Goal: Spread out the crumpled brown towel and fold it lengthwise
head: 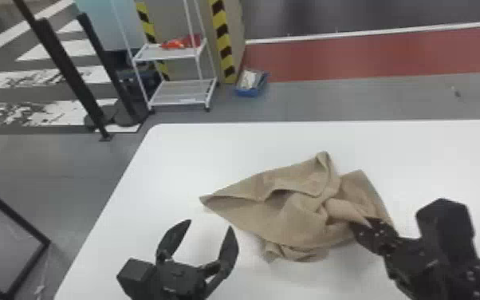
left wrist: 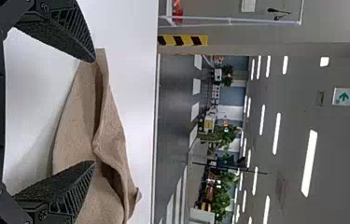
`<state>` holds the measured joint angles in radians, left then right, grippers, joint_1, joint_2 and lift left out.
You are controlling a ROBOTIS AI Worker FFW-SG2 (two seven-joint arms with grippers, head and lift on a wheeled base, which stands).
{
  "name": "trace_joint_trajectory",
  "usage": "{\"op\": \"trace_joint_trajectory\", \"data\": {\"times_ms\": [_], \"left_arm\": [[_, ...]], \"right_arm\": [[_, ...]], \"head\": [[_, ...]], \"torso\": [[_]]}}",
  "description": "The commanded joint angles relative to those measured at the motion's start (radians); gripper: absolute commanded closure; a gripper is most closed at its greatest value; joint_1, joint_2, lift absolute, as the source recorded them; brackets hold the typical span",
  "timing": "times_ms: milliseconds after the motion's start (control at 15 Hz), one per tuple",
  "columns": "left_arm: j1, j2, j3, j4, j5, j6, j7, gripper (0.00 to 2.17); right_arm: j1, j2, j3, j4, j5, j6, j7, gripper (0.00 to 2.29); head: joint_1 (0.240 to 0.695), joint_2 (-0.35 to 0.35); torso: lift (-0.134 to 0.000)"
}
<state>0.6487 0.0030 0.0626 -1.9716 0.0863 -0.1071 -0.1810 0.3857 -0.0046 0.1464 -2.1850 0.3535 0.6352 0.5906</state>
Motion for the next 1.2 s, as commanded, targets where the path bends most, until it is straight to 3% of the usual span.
{"op": "trace_joint_trajectory", "data": {"times_ms": [0, 67, 267, 333, 400, 467, 667, 867, 1000, 1133], "left_arm": [[-0.003, -0.006, 0.0, 0.002, 0.007, -0.001, 0.0, 0.11], [-0.004, -0.006, 0.0, 0.005, 0.009, -0.001, 0.0, 0.11], [-0.011, -0.006, -0.003, 0.01, 0.012, -0.001, -0.002, 0.11], [-0.011, -0.006, -0.004, 0.01, 0.01, -0.001, -0.002, 0.11], [-0.011, -0.006, -0.003, 0.01, 0.01, 0.002, -0.002, 0.11], [-0.011, -0.006, -0.003, 0.011, 0.012, -0.001, -0.002, 0.11], [-0.009, -0.006, -0.001, 0.011, 0.01, -0.001, -0.002, 0.12], [-0.009, -0.006, 0.0, 0.013, 0.01, -0.001, -0.002, 0.12], [-0.011, -0.006, 0.0, 0.014, 0.01, 0.002, -0.002, 0.12], [-0.012, -0.006, -0.001, 0.019, 0.01, -0.001, -0.002, 0.12]], "right_arm": [[-0.021, 0.005, -0.131, -0.067, -0.03, 0.061, 0.046, 1.51], [-0.044, 0.005, -0.172, -0.072, -0.027, 0.079, 0.058, 1.5], [-0.097, 0.005, -0.266, -0.059, 0.004, 0.11, 0.172, 1.42], [-0.105, 0.005, -0.266, -0.039, 0.039, 0.122, 0.21, 1.12], [-0.105, 0.005, -0.264, -0.022, 0.051, 0.134, 0.232, 0.54], [-0.103, 0.005, -0.258, -0.004, 0.067, 0.131, 0.232, 0.32], [-0.11, 0.005, -0.249, 0.025, 0.108, 0.131, 0.236, 0.41], [-0.108, 0.005, -0.278, 0.025, 0.107, 0.156, 0.258, 0.28], [-0.114, 0.005, -0.294, 0.031, 0.127, 0.159, 0.27, 0.41], [-0.134, 0.005, -0.294, 0.057, 0.157, 0.189, 0.27, 0.41]], "head": [[0.695, 0.193], [0.695, 0.172], [0.695, 0.068], [0.695, 0.05], [0.695, 0.037], [0.695, 0.031], [0.695, 0.02], [0.695, 0.016], [0.695, 0.009], [0.695, -0.009]], "torso": [[-0.124], [-0.124], [-0.124], [-0.124], [-0.124], [-0.124], [-0.124], [-0.124], [-0.124], [-0.124]]}}
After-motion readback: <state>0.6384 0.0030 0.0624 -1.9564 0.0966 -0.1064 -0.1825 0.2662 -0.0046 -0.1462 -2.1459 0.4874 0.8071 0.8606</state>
